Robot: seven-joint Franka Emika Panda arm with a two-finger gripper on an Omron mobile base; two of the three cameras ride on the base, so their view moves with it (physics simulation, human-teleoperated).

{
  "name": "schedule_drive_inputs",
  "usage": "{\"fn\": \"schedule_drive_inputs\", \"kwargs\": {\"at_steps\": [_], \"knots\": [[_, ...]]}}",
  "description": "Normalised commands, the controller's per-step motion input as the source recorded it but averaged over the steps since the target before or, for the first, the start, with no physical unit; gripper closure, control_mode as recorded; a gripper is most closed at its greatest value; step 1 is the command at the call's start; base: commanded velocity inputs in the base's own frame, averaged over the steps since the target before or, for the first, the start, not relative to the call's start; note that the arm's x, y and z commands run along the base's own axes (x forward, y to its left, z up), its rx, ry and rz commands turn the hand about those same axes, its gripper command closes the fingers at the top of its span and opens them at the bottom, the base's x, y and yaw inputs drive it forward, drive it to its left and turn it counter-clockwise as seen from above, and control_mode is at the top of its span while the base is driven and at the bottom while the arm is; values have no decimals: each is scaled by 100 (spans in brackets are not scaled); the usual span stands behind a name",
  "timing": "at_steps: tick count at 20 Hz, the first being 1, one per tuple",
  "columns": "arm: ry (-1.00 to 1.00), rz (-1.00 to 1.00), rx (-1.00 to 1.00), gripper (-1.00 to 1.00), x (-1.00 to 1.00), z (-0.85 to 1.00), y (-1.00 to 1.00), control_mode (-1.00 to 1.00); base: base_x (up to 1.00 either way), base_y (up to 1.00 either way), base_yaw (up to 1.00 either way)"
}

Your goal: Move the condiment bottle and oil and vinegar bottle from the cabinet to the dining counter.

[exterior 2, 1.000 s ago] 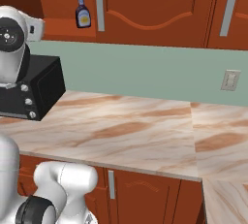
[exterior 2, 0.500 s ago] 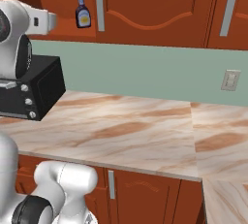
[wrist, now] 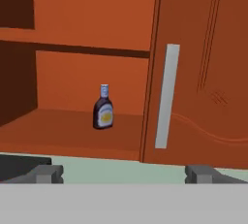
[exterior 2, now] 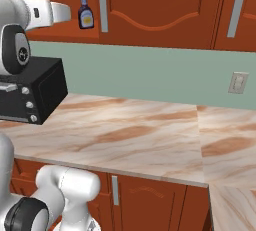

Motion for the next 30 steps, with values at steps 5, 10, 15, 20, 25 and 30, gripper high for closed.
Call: {"fn": "schedule_drive_inputs", "kwargs": {"at_steps": [5, 10, 15, 20, 25, 30], "knots": [[11, -20, -13, -100, 11, 0, -47, -100, 0, 0, 0], [17, -6, -1, -100, 26, 0, -40, -100, 0, 0, 0], [11, 1, 15, -100, 36, 0, -12, -100, 0, 0, 0], [-6, 6, 15, -100, 36, -6, 0, -100, 0, 0, 0], [-13, 4, 6, -100, 43, -14, -14, -100, 0, 0, 0], [-1, 0, 0, -100, 46, -2, -18, -100, 0, 0, 0]]}}
